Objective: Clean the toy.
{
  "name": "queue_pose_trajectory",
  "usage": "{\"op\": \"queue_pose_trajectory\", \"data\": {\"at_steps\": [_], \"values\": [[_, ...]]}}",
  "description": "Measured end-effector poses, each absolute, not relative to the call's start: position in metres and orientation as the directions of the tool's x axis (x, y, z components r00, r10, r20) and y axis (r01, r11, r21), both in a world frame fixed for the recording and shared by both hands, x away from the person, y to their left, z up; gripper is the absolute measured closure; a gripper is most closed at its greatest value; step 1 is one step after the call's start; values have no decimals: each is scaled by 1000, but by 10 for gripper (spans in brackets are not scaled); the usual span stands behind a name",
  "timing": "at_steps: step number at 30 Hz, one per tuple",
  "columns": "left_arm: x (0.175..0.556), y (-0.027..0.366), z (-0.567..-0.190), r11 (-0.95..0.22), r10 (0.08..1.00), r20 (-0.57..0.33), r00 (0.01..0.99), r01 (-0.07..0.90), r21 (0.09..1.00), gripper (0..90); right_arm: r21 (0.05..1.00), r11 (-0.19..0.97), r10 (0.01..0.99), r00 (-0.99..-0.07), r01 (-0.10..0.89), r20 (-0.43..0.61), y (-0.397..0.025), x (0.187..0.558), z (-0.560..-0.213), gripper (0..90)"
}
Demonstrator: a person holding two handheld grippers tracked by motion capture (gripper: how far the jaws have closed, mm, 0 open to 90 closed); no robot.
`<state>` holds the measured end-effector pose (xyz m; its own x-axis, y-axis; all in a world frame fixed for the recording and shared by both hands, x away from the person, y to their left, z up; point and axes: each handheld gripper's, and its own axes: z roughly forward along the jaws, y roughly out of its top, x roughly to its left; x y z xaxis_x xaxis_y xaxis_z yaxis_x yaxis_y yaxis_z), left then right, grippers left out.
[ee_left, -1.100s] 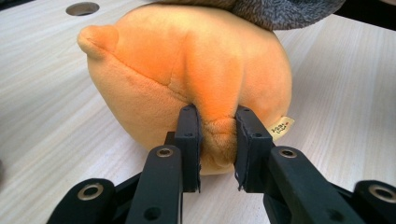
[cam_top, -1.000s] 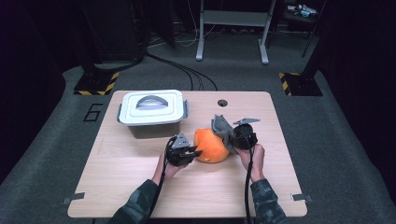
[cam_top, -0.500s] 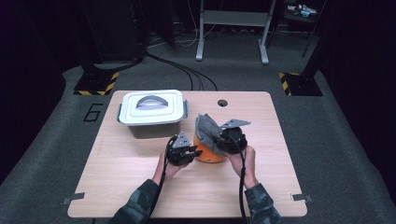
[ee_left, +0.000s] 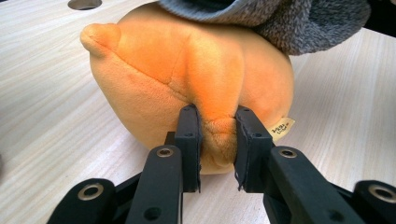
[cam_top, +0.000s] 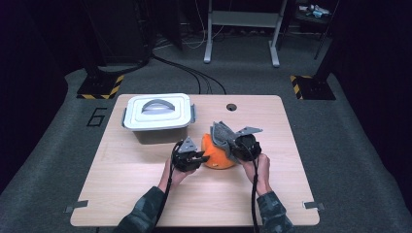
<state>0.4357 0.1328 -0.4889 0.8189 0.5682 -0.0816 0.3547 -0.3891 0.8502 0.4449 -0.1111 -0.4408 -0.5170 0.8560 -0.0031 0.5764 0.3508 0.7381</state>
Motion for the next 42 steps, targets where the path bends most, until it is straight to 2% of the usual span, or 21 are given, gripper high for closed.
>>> {"op": "queue_pose_trajectory", "data": {"at_steps": [9,11,15,21,25,28,32,37,42], "values": [[434,135,-492,-381,573,-83,816,354,854,731,723,331,893,-448,607,-33,-126,451,-452,759],[434,136,-492,-387,571,-63,818,336,858,699,720,334,892,-450,608,-35,-125,451,-451,759],[430,138,-492,-411,561,-23,827,302,860,572,727,338,890,-454,598,-41,-125,452,-450,758],[427,132,-492,-469,584,91,806,244,849,493,724,340,889,-456,600,-40,-125,454,-447,758],[425,128,-492,-477,568,107,816,221,851,674,729,342,886,-463,593,-39,-124,453,-445,757],[426,129,-493,-461,579,84,811,240,855,736,758,340,881,-470,557,-50,-123,446,-440,757],[426,131,-494,-427,595,38,803,276,861,757,789,340,845,-534,511,-19,-113,425,-432,756],[428,133,-494,-395,611,-11,792,316,863,766,791,409,790,-611,455,-57,-80,410,-432,756],[431,138,-496,-375,622,-37,782,339,863,786,773,465,760,-643,432,-98,-66,410,-440,759]]}}
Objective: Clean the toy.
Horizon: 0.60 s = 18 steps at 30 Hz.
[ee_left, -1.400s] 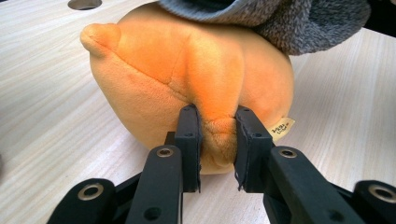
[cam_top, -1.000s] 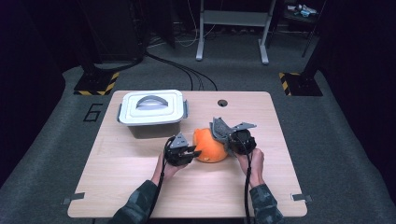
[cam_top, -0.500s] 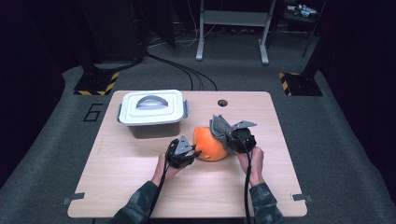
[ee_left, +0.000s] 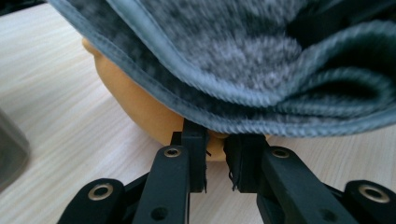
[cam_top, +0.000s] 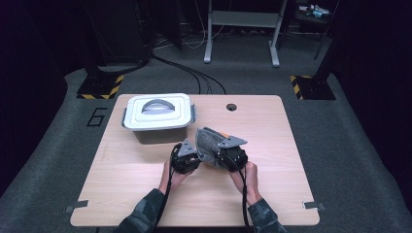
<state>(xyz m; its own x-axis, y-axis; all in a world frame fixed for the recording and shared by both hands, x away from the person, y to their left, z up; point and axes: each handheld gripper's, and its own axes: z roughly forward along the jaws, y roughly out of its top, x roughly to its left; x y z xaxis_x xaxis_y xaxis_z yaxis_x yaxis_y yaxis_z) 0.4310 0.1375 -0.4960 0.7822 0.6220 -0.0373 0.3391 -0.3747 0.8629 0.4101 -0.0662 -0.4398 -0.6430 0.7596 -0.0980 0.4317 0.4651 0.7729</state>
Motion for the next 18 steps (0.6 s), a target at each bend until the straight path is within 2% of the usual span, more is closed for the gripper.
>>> {"op": "queue_pose_trajectory", "data": {"at_steps": [7,18], "values": [[432,139,-497,-368,616,-53,786,347,863,794,766,435,792,-606,473,-75,-85,412,-445,764],[433,140,-498,-367,609,-63,790,352,861,794,740,348,887,-457,575,-62,-133,420,-465,764]]}}
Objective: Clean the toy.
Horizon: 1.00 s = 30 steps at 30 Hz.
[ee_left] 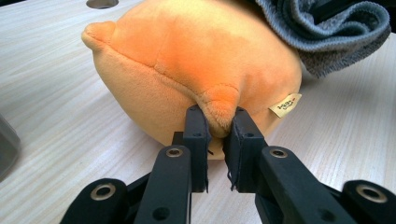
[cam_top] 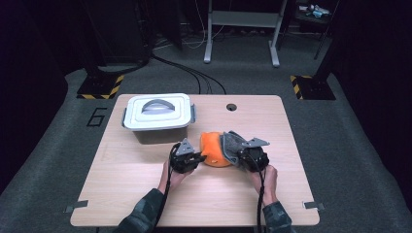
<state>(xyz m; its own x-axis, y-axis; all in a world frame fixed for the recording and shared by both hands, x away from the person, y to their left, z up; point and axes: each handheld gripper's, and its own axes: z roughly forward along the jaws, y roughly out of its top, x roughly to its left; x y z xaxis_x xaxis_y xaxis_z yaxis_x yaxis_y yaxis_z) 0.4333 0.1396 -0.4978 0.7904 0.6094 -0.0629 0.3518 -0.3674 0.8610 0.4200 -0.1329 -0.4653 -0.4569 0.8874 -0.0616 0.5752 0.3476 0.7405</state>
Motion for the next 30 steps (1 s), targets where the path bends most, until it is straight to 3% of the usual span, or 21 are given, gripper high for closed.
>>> {"op": "queue_pose_trajectory", "data": {"at_steps": [5,14,30], "values": [[434,141,-498,-374,608,-63,792,355,857,794,784,323,873,-486,531,-30,-135,415,-451,763],[434,141,-499,-384,611,-49,790,350,854,794,787,413,774,-632,458,-38,-74,408,-437,761],[436,143,-502,-376,606,-59,793,351,858,796,759,368,828,-561,537,-4,-110,416,-455,765]]}}
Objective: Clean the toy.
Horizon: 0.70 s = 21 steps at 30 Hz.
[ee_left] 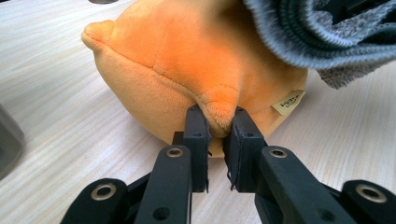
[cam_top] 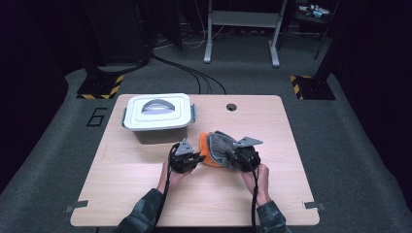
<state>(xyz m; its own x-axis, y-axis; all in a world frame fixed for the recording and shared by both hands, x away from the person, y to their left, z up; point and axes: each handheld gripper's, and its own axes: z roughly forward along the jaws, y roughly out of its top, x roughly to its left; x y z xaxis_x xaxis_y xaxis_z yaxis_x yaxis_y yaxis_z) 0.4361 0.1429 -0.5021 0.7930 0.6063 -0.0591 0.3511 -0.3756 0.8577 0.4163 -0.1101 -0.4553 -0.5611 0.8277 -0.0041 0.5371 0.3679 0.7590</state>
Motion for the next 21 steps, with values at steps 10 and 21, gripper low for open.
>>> {"op": "queue_pose_trajectory", "data": {"at_steps": [10,21], "values": [[436,142,-503,-374,608,-56,792,348,859,797,722,326,878,-478,610,7,-133,423,-474,768],[438,146,-505,-372,599,-66,798,351,860,797,774,192,912,-401,603,85,-167,431,-452,764]]}}
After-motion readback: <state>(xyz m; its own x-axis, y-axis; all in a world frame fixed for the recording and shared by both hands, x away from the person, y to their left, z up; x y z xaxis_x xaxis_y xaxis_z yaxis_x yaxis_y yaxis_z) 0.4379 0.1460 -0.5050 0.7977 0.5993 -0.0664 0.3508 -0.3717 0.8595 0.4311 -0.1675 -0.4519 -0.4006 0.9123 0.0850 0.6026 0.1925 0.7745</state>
